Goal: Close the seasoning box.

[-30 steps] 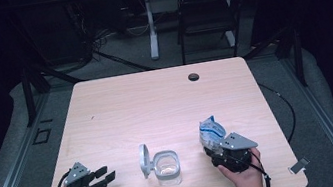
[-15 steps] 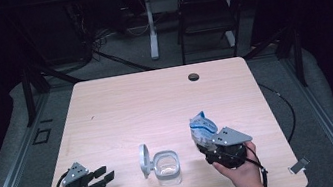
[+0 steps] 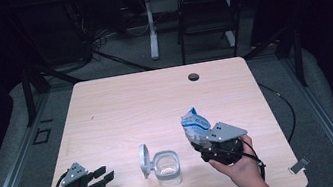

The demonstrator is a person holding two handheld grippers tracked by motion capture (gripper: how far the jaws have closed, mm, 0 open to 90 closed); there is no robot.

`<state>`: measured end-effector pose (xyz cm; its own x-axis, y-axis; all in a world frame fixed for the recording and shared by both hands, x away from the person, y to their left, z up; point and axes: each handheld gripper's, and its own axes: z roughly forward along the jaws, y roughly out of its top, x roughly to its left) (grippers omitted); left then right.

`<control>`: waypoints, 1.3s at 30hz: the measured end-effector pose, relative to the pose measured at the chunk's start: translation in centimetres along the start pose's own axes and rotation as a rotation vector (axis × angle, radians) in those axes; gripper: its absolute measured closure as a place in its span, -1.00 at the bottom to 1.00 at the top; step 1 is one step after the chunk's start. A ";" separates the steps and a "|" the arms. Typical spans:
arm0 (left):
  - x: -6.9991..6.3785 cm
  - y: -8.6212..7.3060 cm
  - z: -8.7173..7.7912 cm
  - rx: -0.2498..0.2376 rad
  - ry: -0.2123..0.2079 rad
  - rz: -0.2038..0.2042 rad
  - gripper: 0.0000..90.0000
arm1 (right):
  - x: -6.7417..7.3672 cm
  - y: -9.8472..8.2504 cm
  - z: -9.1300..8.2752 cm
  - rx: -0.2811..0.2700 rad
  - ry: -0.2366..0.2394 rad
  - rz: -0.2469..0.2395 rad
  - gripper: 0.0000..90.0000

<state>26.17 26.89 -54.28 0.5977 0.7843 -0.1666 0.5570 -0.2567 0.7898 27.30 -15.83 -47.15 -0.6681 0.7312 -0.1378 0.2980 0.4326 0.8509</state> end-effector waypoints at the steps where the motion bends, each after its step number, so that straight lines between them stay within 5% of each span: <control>1: 0.0 0.0 0.0 -0.004 0.001 -0.001 0.30 | 0.0 0.1 0.0 0.000 0.007 0.001 0.03; 24: 0.2 0.0 -0.2 -0.009 0.006 -0.006 0.28 | 0.7 1.2 0.1 0.034 0.025 -0.076 0.03; 39: 0.3 0.0 -0.4 -0.003 0.013 -0.002 0.28 | 1.7 1.0 0.1 0.102 -0.018 -0.213 0.03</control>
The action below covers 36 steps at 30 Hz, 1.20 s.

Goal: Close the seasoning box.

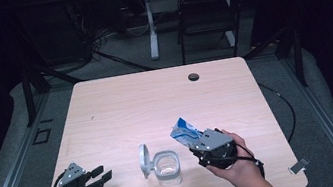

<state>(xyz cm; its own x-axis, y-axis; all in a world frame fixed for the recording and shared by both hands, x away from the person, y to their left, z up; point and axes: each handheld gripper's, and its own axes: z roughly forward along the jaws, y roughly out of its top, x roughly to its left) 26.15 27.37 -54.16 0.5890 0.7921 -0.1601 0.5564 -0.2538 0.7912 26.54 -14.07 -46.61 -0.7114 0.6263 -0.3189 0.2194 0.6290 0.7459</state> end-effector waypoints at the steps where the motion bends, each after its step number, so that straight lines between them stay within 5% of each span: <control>1: 0.0 0.0 0.0 -0.004 -0.001 0.001 0.28 | 0.0 0.0 0.0 0.009 0.000 -0.010 0.03; 26: 0.1 -0.1 0.1 -0.011 0.007 -0.005 0.27 | 0.3 -0.4 0.7 0.062 0.007 -0.064 0.04; 36: 0.2 -0.1 0.1 -0.007 0.010 -0.007 0.28 | 0.6 -0.1 0.6 0.097 -0.001 -0.130 0.04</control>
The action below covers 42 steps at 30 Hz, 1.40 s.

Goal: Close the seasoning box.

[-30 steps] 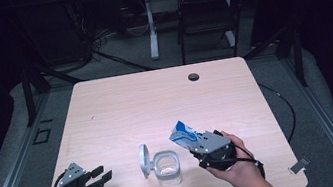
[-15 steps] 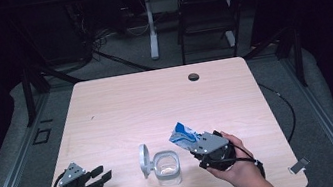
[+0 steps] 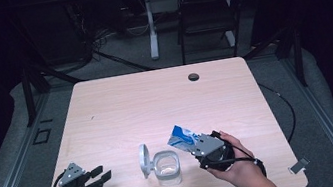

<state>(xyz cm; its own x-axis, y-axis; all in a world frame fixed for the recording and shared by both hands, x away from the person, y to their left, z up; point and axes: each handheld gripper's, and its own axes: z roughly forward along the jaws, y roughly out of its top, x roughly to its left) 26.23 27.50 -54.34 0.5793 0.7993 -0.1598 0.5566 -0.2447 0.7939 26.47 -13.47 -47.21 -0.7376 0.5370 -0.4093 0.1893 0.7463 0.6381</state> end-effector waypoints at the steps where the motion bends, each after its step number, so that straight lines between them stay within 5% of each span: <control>1: 0.0 0.0 0.0 0.000 0.000 0.000 0.27 | 0.1 0.0 0.0 -0.002 -0.003 -0.006 0.04; 17: 0.1 0.0 0.0 -0.003 0.000 -0.004 0.28 | 1.1 0.2 0.4 0.050 -0.020 -0.104 0.04; 42: 0.1 -0.1 0.0 0.003 0.002 -0.005 0.27 | 1.6 0.0 0.8 0.087 -0.029 -0.163 0.04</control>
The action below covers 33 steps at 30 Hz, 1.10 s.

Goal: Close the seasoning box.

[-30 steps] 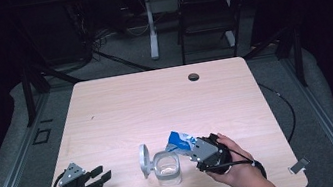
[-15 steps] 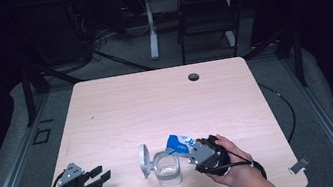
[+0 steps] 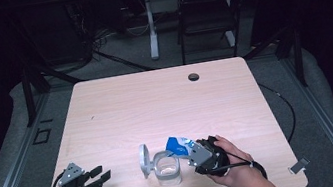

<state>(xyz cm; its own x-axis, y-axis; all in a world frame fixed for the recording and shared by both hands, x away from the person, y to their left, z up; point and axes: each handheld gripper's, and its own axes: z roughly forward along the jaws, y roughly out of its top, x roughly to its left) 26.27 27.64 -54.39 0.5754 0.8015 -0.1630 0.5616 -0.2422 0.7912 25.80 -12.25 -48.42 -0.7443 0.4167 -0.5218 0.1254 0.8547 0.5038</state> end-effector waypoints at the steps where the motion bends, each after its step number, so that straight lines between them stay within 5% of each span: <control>1: 0.0 0.0 0.0 0.006 0.001 -0.001 0.27 | 0.1 -0.1 0.1 -0.013 0.002 0.006 0.04; 33: 0.2 -0.1 0.1 -0.003 0.008 -0.006 0.27 | 1.4 0.1 1.1 0.088 -0.065 -0.178 0.05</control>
<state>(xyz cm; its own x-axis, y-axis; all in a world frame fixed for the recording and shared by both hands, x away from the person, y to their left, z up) 26.37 27.82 -54.56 0.5672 0.8074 -0.1625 0.5632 -0.2363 0.7918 25.50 -11.25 -49.93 -0.7161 0.2732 -0.6423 0.0546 0.9393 0.3386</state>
